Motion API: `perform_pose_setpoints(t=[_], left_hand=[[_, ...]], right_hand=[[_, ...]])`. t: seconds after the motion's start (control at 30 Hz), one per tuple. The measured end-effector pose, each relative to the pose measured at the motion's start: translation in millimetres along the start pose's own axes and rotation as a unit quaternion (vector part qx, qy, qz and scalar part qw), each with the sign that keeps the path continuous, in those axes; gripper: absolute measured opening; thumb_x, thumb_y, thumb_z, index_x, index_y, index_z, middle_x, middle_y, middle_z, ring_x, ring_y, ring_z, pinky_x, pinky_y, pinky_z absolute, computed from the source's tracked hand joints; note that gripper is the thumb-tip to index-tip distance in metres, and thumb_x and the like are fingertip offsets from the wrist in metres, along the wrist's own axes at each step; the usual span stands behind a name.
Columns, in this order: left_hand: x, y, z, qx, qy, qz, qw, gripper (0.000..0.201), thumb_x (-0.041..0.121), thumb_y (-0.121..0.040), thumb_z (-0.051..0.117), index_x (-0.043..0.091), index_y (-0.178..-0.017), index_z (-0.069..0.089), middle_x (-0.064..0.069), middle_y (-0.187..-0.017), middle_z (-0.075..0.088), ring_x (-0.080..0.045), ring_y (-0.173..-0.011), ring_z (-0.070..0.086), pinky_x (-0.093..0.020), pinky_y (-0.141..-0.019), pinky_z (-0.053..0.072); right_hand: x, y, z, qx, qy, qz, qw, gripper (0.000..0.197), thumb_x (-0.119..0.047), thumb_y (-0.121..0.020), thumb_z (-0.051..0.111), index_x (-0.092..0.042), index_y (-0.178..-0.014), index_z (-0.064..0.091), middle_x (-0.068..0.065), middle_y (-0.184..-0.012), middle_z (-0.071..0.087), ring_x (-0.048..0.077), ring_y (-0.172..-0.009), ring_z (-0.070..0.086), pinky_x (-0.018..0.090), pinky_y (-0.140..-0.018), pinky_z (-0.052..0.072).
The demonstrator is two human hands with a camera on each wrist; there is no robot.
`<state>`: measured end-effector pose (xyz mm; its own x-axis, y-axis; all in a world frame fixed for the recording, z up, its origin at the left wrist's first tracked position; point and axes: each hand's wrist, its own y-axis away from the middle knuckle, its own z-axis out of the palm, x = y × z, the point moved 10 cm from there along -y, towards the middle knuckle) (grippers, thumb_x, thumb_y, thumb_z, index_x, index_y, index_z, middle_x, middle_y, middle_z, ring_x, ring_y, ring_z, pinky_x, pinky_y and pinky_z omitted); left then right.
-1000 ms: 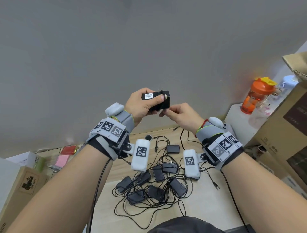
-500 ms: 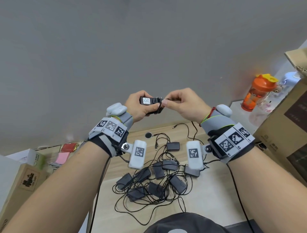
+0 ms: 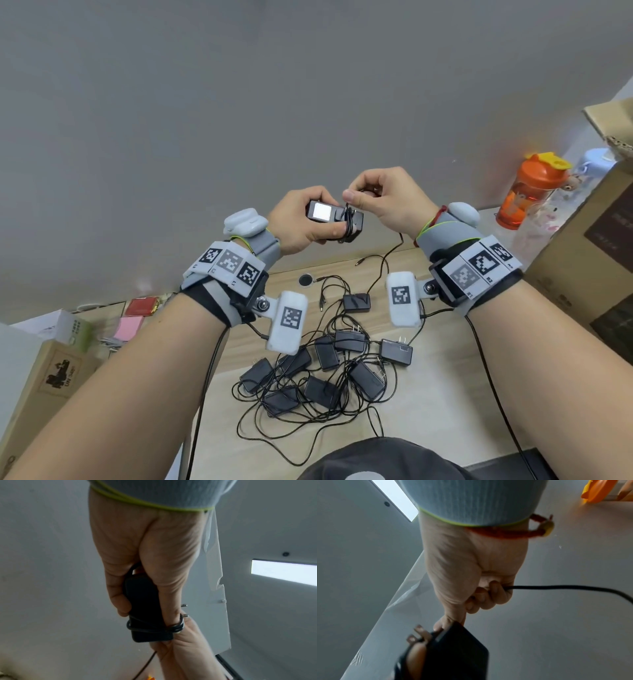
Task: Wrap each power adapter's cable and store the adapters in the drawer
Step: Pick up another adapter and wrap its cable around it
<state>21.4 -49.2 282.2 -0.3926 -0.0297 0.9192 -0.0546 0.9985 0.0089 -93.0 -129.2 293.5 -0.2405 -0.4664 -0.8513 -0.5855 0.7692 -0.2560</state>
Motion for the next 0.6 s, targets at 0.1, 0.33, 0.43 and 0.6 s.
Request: perform_pose_setpoints(t=[0.1, 0.33, 0.43, 0.6], left_hand=[[2.5, -1.1, -0.5, 0.011, 0.049, 0.0, 0.999, 0.023, -0.001, -0.08, 0.076, 0.01, -0.087, 0.057, -0.008, -0.081, 0.063, -0.016, -0.068, 0.063, -0.031, -0.065, 0.056], [-1.9, -3.6, -12.4, 0.077, 0.157, -0.014, 0.984, 0.019, 0.009, -0.083, 0.077, 0.014, -0.082, 0.058, -0.012, -0.084, 0.063, -0.022, -0.069, 0.062, -0.028, -0.062, 0.053], [-8.9, -6.8, -20.1, 0.114, 0.206, -0.028, 0.971, 0.019, 0.01, -0.085, 0.075, 0.015, -0.08, 0.057, -0.012, -0.083, 0.061, -0.025, -0.07, 0.059, -0.028, -0.06, 0.052], [-16.6, -8.5, -35.2, 0.174, 0.164, -0.035, 0.97, 0.021, 0.011, -0.081, 0.079, 0.015, -0.079, 0.058, -0.009, -0.082, 0.062, -0.02, -0.066, 0.06, -0.029, -0.061, 0.055]], right_hand=[[12.8, 3.0, 7.0, 0.004, 0.014, 0.022, 1.0, 0.027, -0.032, -0.095, 0.062, -0.023, -0.07, 0.063, -0.013, -0.058, 0.052, 0.0, -0.054, 0.042, 0.02, -0.06, 0.037], [36.1, 11.9, 30.2, -0.024, 0.017, 0.075, 0.997, 0.04, -0.033, -0.102, 0.046, -0.004, -0.082, 0.066, -0.007, -0.056, 0.043, 0.001, -0.044, 0.033, 0.023, -0.053, 0.029], [31.9, 19.3, 48.3, -0.079, 0.04, 0.066, 0.994, 0.033, -0.031, -0.103, 0.044, -0.023, -0.084, 0.069, -0.008, -0.058, 0.043, 0.001, -0.044, 0.037, 0.022, -0.053, 0.03], [10.6, 27.7, 58.3, -0.107, 0.084, 0.035, 0.99, 0.028, -0.03, -0.102, 0.048, -0.021, -0.097, 0.075, -0.01, -0.053, 0.035, 0.002, -0.043, 0.038, 0.015, -0.047, 0.028]])
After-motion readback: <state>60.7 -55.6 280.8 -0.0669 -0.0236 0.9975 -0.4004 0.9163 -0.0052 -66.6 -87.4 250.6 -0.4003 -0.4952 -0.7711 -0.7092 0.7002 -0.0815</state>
